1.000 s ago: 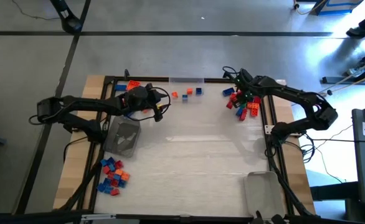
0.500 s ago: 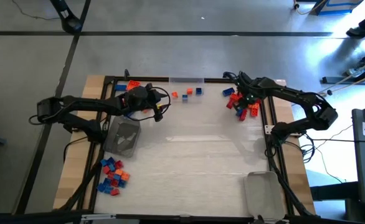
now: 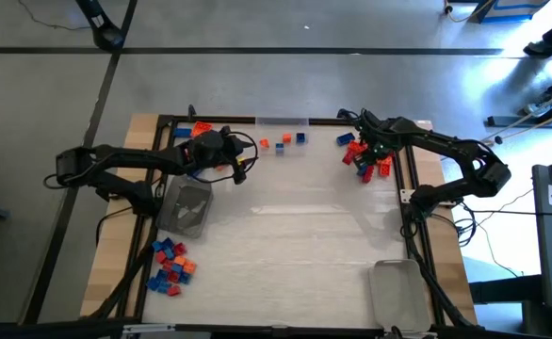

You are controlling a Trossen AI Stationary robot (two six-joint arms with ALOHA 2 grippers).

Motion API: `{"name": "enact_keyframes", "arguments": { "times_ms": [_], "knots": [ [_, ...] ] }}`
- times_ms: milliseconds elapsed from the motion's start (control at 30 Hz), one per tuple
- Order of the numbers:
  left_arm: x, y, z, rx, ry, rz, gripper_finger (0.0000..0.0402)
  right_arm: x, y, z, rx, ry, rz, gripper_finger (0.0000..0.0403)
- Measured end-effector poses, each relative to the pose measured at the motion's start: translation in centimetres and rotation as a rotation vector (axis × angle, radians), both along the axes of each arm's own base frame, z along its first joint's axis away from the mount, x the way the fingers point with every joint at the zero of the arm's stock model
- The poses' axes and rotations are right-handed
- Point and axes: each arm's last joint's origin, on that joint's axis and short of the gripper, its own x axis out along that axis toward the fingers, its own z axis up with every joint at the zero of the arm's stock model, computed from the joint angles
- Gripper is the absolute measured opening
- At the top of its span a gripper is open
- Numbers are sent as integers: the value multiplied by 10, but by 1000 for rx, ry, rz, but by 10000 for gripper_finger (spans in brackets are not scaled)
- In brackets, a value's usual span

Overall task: Sort blocks by size
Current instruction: Put the blue 4 stud game piece into the transparent bin

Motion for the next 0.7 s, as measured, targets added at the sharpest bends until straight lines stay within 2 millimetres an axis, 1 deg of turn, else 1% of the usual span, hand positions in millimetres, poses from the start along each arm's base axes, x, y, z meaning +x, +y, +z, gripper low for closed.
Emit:
{"name": "enact_keyframes", "arguments": {
  "times_ms": [133, 300, 433, 567, 700],
  "knots": [
    [0, 0, 0, 0, 0, 0, 210, -1, -4, 1, -92, 55, -46, 143],
    [0, 0, 0, 0, 0, 0, 210, 2, -7, 2, -130, 32, -50, 143],
    [0, 0, 0, -2, -1, 1, 210, 0, -8, 2, -176, 89, -37, 149],
    [0, 0, 0, -1, 0, 0, 210, -2, -9, 3, -194, 114, -36, 180],
    [0, 0, 0, 0, 0, 0, 210, -8, -17, 1, -163, 95, -74, 230]
  ]
}}
